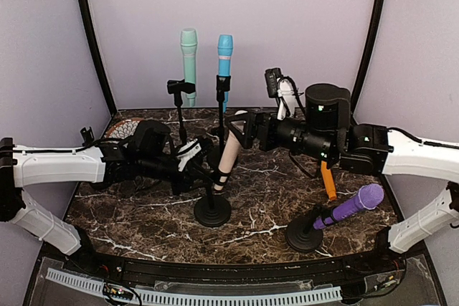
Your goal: Remove the microphone from the stand
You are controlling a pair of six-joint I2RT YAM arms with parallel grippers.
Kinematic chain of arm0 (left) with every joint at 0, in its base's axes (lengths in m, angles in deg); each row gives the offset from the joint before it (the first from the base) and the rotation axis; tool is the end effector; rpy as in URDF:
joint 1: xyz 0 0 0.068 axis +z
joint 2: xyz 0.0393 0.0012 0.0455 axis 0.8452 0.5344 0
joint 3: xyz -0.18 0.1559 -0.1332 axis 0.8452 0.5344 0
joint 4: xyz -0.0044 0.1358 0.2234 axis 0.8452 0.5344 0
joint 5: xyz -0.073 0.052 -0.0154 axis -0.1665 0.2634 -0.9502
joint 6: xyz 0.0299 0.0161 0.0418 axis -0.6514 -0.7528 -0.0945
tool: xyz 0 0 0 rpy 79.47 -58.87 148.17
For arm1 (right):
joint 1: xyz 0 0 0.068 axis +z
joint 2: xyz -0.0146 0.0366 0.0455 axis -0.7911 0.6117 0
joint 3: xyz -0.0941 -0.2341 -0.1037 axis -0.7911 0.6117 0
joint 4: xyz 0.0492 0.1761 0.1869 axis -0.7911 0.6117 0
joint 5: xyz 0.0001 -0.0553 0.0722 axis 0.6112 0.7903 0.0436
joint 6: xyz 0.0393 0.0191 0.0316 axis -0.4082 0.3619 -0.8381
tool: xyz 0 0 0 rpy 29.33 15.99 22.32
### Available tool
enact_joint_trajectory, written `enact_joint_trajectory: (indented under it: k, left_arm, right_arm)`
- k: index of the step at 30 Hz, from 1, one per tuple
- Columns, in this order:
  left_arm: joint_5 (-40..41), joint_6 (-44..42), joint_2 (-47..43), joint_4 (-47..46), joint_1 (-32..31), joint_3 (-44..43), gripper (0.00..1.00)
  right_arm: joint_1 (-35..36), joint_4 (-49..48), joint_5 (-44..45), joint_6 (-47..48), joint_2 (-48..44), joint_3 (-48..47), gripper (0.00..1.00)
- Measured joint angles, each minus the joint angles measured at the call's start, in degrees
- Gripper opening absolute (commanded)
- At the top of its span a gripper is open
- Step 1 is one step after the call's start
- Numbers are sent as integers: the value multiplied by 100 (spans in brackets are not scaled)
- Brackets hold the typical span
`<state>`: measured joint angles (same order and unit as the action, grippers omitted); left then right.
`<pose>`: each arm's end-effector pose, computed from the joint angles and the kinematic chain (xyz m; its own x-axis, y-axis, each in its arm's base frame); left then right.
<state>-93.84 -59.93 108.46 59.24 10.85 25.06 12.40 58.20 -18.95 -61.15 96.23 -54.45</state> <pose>0.1959 -0.2281 0.2480 -0.1600 0.4505 -0.8783 0.9470 0.3213 -0.0077 0.1368 0.2691 0.3784 -0.3922 0.1738 -0.9033 -0.6699 0.6190 0.4099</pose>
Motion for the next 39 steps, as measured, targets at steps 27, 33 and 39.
enact_joint_trajectory:
  k: [27, 33, 39]
  left_arm:
    - [98, 61, 0, -31, 0, 0, 0]
    - [116, 59, 0, -44, -4, 2, 0]
    - [146, 57, 0, -111, -22, 2, 0]
  right_arm:
    - [273, 411, 1460, -529, 1161, -634, 52]
    - [168, 192, 1287, -466, 1141, -579, 33]
    - [-103, -151, 629, -278, 892, -205, 22]
